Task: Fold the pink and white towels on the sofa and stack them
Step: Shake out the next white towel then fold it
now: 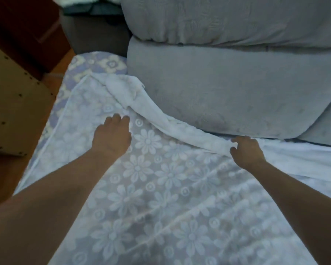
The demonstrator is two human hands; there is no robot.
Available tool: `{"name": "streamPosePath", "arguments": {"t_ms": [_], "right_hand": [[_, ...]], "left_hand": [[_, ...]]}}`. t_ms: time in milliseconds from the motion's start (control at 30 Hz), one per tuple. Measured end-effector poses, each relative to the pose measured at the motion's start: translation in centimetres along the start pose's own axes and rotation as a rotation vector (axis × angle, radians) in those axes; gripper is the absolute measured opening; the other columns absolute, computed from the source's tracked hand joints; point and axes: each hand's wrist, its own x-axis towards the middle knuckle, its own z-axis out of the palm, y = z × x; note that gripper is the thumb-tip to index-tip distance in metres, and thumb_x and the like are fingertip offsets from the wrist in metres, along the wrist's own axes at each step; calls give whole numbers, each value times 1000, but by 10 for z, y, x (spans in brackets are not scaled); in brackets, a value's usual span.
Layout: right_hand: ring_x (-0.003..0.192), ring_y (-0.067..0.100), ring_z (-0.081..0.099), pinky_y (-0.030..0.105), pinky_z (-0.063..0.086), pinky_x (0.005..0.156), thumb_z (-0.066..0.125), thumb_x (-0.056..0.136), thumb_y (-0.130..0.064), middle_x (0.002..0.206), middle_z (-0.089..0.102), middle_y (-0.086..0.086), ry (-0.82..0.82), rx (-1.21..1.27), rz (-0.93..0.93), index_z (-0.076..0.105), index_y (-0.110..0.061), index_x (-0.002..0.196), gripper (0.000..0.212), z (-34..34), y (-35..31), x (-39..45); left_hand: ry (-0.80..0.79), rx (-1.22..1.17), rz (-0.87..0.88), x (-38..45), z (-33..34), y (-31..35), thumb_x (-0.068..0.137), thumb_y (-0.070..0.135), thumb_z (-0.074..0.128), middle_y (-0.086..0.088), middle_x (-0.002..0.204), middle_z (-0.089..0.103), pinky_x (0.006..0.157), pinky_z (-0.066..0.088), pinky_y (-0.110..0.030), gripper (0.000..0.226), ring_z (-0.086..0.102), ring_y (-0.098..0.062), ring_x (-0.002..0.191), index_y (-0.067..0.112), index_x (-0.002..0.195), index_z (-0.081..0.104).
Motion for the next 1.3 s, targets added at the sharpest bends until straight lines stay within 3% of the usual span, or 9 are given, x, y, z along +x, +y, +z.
{"name": "streamPosePath", "arguments": {"t_ms": [233,467,600,733,867,967,1067,1167,1300], "right_hand": [[124,35,50,42,44,102,66,91,-34,137,53,14,-175,-117,-88,28,-17,151,73,32,-17,34],[70,25,49,33,41,53,70,62,-1,78,53,5,170,-290,-486,57,-14,79,25,60,16,-2],[91,26,54,39,54,67,66,85,-40,106,55,6,-57,-311,-452,64,-15,82,26,66,24,-21],[119,25,45,36,53,88,65,90,-29,133,43,4,47,-76,-233,54,-13,127,41,60,-8,-16],[150,31,18,45,24,121,63,93,-31,163,23,6,-43,-202,-186,16,-16,159,82,63,-29,-4],[114,35,55,48,40,108,72,84,-21,121,63,13,31,-316,-189,49,-10,140,62,63,-32,5],[64,30,51,41,46,70,78,63,5,70,55,8,196,-407,-351,62,-7,89,33,60,-29,-4],[60,27,42,34,25,64,73,57,15,71,46,8,282,-411,-461,57,-6,84,37,52,-24,-31],[58,27,40,33,30,55,65,71,11,70,44,7,370,-367,-546,56,-6,80,21,32,-10,-55]], "left_hand": [[40,-82,-25,103,5,-9,83,41,75,-15,133,38,80,49,-52,77,47,-37,119,13,140,32],[276,-30,103,138,8,-40,92,6,51,-23,100,60,70,47,-49,33,61,-43,83,5,125,50],[373,14,230,113,-1,-75,82,-3,56,-22,81,50,52,38,-45,9,53,-41,66,0,90,54],[392,15,215,82,1,-113,72,6,50,-19,81,48,54,40,-47,11,49,-40,72,1,80,52],[374,-43,156,52,18,-147,69,11,45,-16,81,48,54,42,-47,16,49,-40,71,1,78,55],[280,-42,122,31,31,-162,72,13,43,-15,79,49,52,43,-45,15,51,-39,67,4,79,53],[35,-10,-36,12,43,-164,83,11,52,-11,85,48,59,47,-46,3,55,-39,77,9,85,50],[-67,-149,-204,0,49,-157,86,5,55,-8,90,44,70,47,-49,11,56,-41,88,12,92,49],[-7,-251,-318,1,39,-149,90,5,49,-10,92,53,74,50,-49,11,58,-38,85,14,96,50]]}}
